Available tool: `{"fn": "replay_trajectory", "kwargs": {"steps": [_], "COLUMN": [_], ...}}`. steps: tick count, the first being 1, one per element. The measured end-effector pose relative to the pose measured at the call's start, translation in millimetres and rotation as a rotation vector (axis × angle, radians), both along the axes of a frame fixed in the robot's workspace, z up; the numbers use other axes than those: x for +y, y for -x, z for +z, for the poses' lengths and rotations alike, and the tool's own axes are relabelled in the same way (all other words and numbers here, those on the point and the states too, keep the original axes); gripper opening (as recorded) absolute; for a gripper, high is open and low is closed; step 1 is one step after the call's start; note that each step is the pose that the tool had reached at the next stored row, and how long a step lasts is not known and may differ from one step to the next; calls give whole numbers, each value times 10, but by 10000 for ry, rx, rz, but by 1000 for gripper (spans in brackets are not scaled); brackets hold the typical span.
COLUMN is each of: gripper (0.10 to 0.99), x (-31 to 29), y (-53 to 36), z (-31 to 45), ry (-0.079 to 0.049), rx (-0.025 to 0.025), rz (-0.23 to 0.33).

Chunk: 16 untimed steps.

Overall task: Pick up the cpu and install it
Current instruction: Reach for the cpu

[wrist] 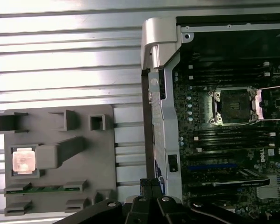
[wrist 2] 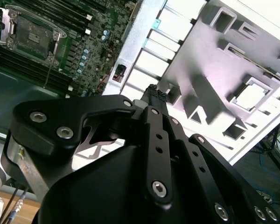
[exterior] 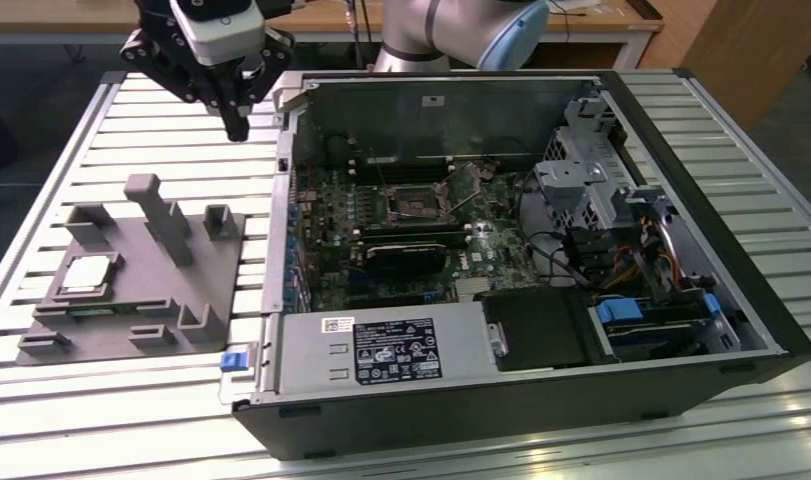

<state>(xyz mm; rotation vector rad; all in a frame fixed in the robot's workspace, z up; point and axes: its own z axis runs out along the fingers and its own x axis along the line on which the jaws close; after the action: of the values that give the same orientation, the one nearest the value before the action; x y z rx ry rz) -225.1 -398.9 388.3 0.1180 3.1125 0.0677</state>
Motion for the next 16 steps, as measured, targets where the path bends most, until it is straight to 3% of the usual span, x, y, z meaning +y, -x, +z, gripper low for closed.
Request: {"fn": "replay_trajectory", "kwargs": {"steps": [9, 16], "gripper": [106, 106], "x": [0, 0], "y": [42, 136], "z": [-6, -14], "ry": [1, 0], "rx": [2, 2], "rz": [0, 1]}}
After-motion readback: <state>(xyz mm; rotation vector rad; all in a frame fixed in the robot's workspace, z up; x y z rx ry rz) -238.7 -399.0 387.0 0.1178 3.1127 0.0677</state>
